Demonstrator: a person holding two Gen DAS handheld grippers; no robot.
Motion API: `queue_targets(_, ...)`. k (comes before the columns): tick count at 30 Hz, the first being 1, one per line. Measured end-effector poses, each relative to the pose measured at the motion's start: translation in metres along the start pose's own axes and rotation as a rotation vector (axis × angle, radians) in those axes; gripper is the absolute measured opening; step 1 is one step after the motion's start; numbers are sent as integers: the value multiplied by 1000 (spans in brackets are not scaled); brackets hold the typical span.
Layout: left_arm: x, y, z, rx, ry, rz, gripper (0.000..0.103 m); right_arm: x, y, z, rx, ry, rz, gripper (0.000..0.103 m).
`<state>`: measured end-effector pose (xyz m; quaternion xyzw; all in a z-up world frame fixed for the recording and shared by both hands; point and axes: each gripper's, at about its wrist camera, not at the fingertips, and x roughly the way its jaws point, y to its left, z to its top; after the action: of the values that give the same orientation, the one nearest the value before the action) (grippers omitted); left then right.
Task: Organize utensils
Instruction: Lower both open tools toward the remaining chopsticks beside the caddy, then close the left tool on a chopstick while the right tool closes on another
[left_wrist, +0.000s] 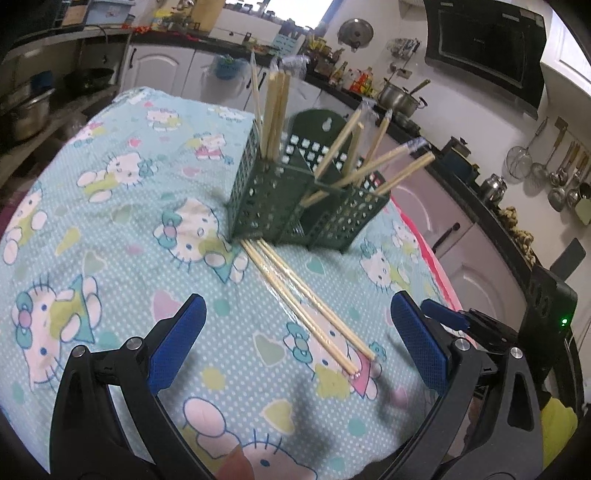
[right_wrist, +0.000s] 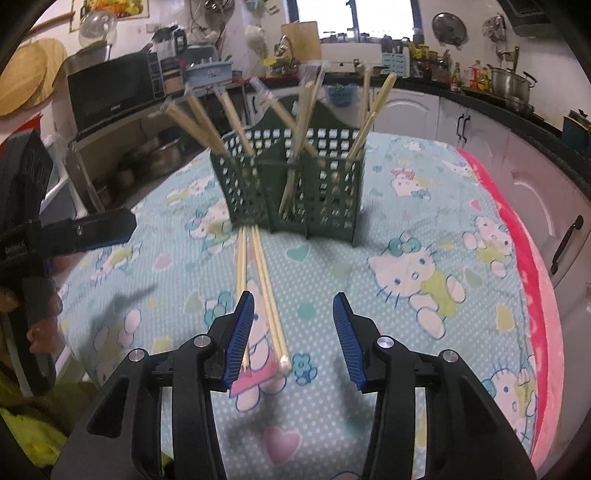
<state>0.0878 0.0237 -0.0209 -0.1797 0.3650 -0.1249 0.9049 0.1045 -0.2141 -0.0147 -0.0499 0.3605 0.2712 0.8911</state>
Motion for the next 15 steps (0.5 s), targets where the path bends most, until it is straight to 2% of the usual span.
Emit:
queue_targets(4, 9, 0, -7, -3, 52, 2, 92, 12, 0, -12, -3, 57, 24, 34)
queue_targets(11, 31, 1, -24, -23, 175, -23, 71, 26, -3, -26, 11, 125, 63, 30)
queue_targets(15, 44, -4, -33, -22, 235, -63, 66, 32, -4, -30, 22, 150, 81, 28)
